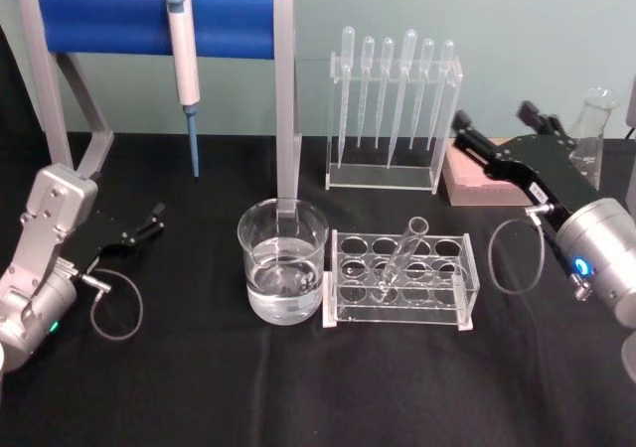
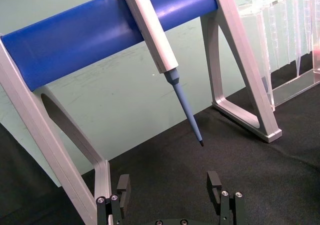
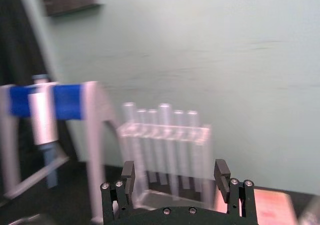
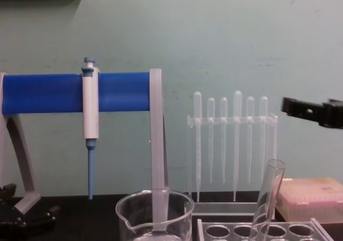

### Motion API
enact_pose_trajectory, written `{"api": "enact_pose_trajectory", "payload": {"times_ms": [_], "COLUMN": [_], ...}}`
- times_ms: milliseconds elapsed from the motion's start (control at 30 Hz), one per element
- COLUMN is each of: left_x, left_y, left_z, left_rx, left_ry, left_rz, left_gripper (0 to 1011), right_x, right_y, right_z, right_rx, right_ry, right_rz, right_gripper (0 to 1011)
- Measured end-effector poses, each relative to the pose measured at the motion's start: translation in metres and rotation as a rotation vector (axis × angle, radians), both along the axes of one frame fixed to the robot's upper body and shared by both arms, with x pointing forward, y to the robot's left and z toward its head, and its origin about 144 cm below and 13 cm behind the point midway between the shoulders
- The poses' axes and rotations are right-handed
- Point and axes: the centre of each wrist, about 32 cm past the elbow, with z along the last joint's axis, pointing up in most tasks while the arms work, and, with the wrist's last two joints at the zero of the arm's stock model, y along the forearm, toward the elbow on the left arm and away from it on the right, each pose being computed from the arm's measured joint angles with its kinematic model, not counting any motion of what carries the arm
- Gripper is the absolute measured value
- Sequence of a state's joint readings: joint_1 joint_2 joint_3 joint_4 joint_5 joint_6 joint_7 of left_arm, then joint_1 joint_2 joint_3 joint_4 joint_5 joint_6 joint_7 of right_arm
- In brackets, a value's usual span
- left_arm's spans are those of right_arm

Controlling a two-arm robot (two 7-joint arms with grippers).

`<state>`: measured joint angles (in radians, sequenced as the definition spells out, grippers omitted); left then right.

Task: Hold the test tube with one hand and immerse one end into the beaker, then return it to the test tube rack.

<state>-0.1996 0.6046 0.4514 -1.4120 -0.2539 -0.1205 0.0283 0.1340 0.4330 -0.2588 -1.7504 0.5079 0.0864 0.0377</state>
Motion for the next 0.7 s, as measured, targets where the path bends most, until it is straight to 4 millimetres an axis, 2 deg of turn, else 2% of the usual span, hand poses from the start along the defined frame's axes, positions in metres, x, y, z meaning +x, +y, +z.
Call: {"api": "enact_pose_trajectory", "payload": {"times_ms": [233,500,700], "left_x": [0.0,0.0,0.0], "left_y": [0.0,0.0,0.0], "left_z": [0.0,0.0,0.0], "left_rx": [0.0,0.0,0.0], "left_ry": [0.0,0.0,0.0], "left_rz": [0.0,0.0,0.0], "left_gripper": [1000,1000,1000], "right_x": [0.0,0.0,0.001], "right_y": [0.008,0.008,0.006], "right_z": [-0.028,-0.042,-0.044], "right_rx": [-0.002,-0.039,-0.061], "right_ry": [-0.009,0.01,0.023], "right_rz": [-0.191,-0.226,-0.185], "right_gripper": [1004,1004,1004]}}
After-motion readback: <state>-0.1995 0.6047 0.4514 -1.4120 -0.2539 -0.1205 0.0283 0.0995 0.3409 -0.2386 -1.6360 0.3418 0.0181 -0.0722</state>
